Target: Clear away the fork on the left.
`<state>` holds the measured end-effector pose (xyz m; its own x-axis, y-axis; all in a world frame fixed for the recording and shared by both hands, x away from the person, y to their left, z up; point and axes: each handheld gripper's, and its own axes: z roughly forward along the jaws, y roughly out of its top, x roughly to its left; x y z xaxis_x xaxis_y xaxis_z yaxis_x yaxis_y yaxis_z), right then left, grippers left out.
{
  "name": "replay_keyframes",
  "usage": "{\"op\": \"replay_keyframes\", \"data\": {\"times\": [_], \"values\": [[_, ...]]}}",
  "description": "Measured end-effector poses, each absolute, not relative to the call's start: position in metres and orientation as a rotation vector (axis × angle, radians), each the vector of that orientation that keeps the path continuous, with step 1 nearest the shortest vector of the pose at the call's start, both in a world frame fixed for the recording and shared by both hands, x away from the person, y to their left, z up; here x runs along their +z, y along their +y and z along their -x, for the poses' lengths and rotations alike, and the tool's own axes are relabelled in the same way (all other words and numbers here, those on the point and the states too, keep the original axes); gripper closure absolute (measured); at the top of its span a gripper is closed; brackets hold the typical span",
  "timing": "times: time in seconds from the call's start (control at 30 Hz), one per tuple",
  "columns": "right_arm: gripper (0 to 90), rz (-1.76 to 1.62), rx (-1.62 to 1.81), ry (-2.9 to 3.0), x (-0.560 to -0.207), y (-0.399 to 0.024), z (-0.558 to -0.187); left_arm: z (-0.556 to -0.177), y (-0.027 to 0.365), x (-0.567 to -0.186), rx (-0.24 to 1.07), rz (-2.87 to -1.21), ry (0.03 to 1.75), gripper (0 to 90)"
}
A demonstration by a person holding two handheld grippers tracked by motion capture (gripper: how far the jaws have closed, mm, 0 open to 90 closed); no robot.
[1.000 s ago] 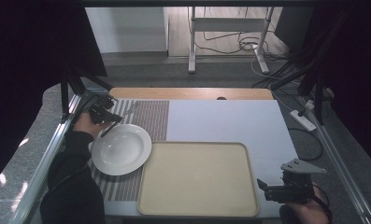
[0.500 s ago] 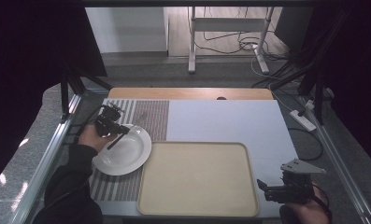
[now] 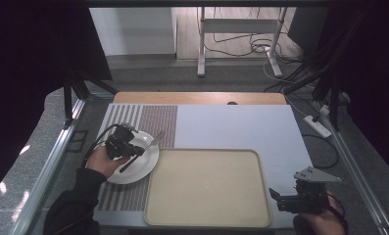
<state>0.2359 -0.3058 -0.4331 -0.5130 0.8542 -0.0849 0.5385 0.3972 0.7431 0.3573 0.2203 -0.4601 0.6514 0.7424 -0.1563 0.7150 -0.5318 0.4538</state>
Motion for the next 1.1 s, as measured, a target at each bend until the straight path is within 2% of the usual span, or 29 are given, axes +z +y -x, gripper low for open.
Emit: {"op": "replay_keyframes", "data": {"times": [0.43,0.87,1.1], "values": [[0.0,-1.183,0.91,2.207,-0.433,-0.305,-0.236,-0.319,0.178,-0.465,0.002,-2.395,1.079,84.6],[0.0,-1.172,0.898,2.211,-0.434,-0.304,-0.235,-0.309,0.114,-0.484,-0.048,-2.516,0.982,84.6],[0.0,-1.171,0.896,2.209,-0.434,-0.303,-0.235,-0.308,0.094,-0.497,-0.038,-2.6,0.93,84.3]]}}
